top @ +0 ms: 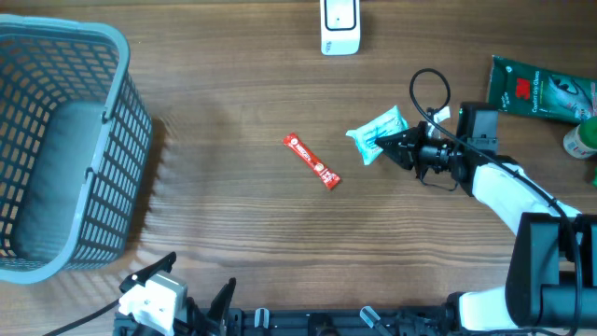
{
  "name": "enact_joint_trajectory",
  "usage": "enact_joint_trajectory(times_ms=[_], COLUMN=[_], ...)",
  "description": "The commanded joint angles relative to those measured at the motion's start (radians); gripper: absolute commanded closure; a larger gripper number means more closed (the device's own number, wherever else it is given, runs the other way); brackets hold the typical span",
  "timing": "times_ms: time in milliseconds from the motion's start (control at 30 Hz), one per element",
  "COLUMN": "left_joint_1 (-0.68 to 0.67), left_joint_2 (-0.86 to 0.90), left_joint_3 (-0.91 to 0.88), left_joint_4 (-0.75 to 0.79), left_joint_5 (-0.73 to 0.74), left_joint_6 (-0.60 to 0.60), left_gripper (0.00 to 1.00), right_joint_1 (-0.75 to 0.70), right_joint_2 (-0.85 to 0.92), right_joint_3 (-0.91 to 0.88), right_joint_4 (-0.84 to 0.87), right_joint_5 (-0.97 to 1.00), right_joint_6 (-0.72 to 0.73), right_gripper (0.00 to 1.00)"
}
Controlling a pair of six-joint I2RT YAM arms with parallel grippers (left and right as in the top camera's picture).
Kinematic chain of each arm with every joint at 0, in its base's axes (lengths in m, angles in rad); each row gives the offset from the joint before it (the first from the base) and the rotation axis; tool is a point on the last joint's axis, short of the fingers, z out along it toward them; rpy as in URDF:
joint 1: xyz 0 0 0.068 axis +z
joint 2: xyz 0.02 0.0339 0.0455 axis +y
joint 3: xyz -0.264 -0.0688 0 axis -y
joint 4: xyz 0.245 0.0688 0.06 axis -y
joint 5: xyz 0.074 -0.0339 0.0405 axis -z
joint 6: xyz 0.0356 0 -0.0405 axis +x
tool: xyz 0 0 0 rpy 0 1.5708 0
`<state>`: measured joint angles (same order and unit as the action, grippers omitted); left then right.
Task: Scan the item barcode
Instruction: 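Carry the teal packet to the white scanner and hold it there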
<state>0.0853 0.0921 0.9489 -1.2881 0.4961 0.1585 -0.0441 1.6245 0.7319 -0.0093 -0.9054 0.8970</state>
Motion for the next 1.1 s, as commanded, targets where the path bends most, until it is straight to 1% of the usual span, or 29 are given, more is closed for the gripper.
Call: enact_joint_trajectory(times_ms=[0, 100, 133, 200, 300, 400, 500, 567, 600, 667, 700, 767, 833, 867, 900, 933, 967, 1000, 1033, 1067], left_joint_1=[-0.002, -0.002, -0.002, -0.002, -0.002, -0.002, -0.002, -0.002, -0.002, -0.002, -0.002, -0.002, -0.002, -0.002, -0.002, -0.002, -0.002, -0.002, -0.002, -0.002], left_joint_2=[-0.007, -0.007, -0.007, -0.007, -0.007, -0.007, -0.007, -0.007, -0.007, -0.007, -0.007, -0.007, -0.007, -0.007, -0.007, -0.007, -0.007, -0.007, -0.007, -0.007], left_joint_3=[-0.001, -0.001, -0.001, -0.001, -0.001, -0.001, -0.001, -0.001, -0.001, -0.001, -0.001, -0.001, -0.001, -0.001, -0.001, -0.001, -0.001, -0.001, -0.001, -0.001], left_joint_4=[0.001, 0.001, 0.001, 0.001, 0.001, 0.001, 0.001, 0.001, 0.001, 0.001, 0.001, 0.001, 0.001, 0.001, 0.001, 0.001, 0.001, 0.001, 0.001, 0.001], left_joint_5=[0.009, 0.009, 0.009, 0.009, 0.009, 0.009, 0.009, 0.009, 0.009, 0.009, 0.009, 0.009, 0.009, 0.009, 0.009, 0.009, 0.009, 0.009, 0.009, 0.009], left_joint_6=[-0.009, -0.009, -0.009, -0.009, -0.009, -0.009, -0.009, -0.009, -0.009, -0.009, -0.009, -0.009, -0.009, -0.009, -0.009, -0.009, -0.009, -0.009, -0.009, -0.009], left_gripper=[0.0, 0.0, 0.0, 0.0, 0.0, 0.0, 0.0, 0.0, 0.0, 0.0, 0.0, 0.0, 0.0, 0.0, 0.0, 0.0, 0.0, 0.0, 0.0, 0.0], right_joint_1=[0.006, 0.007, 0.011, 0.023, 0.049, 0.083, 0.109, 0.122, 0.129, 0.141, 0.146, 0.153, 0.152, 0.152, 0.151, 0.15, 0.147, 0.146, 0.144, 0.14], right_joint_2=[-0.012, -0.012, -0.012, -0.012, -0.012, -0.012, -0.011, -0.011, -0.005, 0.015, 0.027, 0.058, 0.092, 0.104, 0.109, 0.109, 0.109, 0.109, 0.109, 0.109], right_joint_3=[0.014, 0.014, 0.014, 0.014, 0.014, 0.014, 0.014, 0.014, 0.014, 0.025, 0.038, 0.081, 0.135, 0.161, 0.179, 0.187, 0.189, 0.189, 0.188, 0.188], right_joint_4=[0.055, 0.077, 0.079, 0.092, 0.145, 0.219, 0.295, 0.326, 0.364, 0.431, 0.439, 0.438, 0.438, 0.441, 0.44, 0.441, 0.449, 0.459, 0.473, 0.478], right_joint_5=[0.103, 0.164, 0.215, 0.297, 0.367, 0.424, 0.461, 0.478, 0.48, 0.479, 0.475, 0.417, 0.21, 0.064, -0.077, -0.169, -0.259, -0.303, -0.348, -0.377], right_joint_6=[-0.031, -0.009, 0.026, 0.05, 0.055, 0.093, 0.119, 0.217, 0.242, 0.264, 0.264, 0.261, 0.28, 0.32, 0.383, 0.45, 0.552, 0.62, 0.709, 0.82], right_gripper=[0.96, 0.95, 0.95, 0.95, 0.95, 0.95, 0.96, 0.95, 0.95, 0.95, 0.95, 0.95, 0.95, 0.95, 0.95, 0.95, 0.95, 0.95, 0.91, 0.91])
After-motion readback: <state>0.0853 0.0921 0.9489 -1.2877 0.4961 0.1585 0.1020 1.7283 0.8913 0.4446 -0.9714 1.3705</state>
